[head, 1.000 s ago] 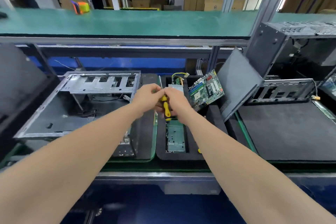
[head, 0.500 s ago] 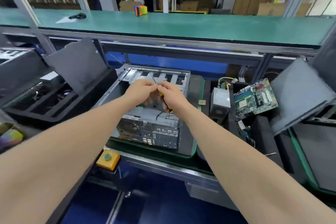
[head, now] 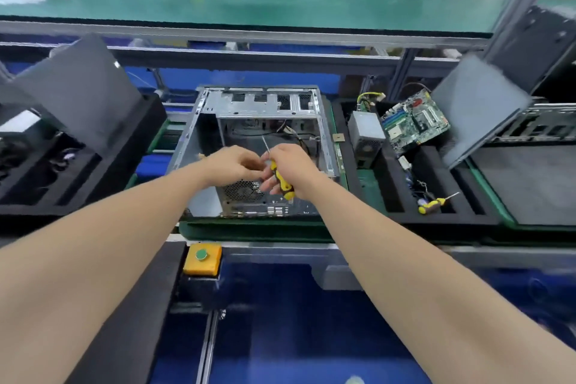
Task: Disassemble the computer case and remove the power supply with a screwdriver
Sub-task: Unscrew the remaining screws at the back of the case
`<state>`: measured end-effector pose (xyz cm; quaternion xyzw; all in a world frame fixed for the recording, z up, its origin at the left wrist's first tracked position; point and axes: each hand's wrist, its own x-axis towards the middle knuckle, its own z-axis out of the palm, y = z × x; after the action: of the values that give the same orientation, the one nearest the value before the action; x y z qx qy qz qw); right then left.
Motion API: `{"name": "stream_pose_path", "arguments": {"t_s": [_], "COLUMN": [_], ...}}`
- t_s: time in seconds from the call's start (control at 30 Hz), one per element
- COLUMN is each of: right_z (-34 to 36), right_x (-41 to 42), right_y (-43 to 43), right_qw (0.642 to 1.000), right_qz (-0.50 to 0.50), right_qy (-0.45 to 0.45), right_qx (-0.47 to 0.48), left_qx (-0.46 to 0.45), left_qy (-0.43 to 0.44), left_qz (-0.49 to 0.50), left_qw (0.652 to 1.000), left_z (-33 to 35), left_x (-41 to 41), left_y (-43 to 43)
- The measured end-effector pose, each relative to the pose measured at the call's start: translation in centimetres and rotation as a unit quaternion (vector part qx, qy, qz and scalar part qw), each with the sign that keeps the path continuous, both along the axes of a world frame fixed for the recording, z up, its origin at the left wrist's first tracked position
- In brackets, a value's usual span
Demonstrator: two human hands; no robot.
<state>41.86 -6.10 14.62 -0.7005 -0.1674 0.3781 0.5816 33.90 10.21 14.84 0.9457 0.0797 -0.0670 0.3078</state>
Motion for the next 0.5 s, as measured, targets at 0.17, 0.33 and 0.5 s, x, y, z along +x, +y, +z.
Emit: {"name": "stream_pose_path", "arguments": {"t_s": [0.17, 0.33, 0.5], "right_z": [-1.7, -2.7, -3.2], "right_x": [-3.1, -5.5, -6.3], "right_y": [-0.7, -1.5, -2.2], "right_qw": [0.998, 0.992, 0.986], "right_qz": [-0.053, -0.118, -0.148], "right_qy": [-0.036, -0.037, -0.065], "right_qx": [0.006, 0.02, 0.032], "left_qx": [0.071, 0.096, 0.116], "left_qy": [-0.058, -0.159, -0.141], "left_qz": [-0.034, -0.039, -0.039], "left_qw": [0.995, 0.982, 0.982], "left_z": [-1.3, -3.0, -3.1], "left_x": [-1.1, -2.0, -1.9], "left_y": [0.6, 0.2, 0.1]}}
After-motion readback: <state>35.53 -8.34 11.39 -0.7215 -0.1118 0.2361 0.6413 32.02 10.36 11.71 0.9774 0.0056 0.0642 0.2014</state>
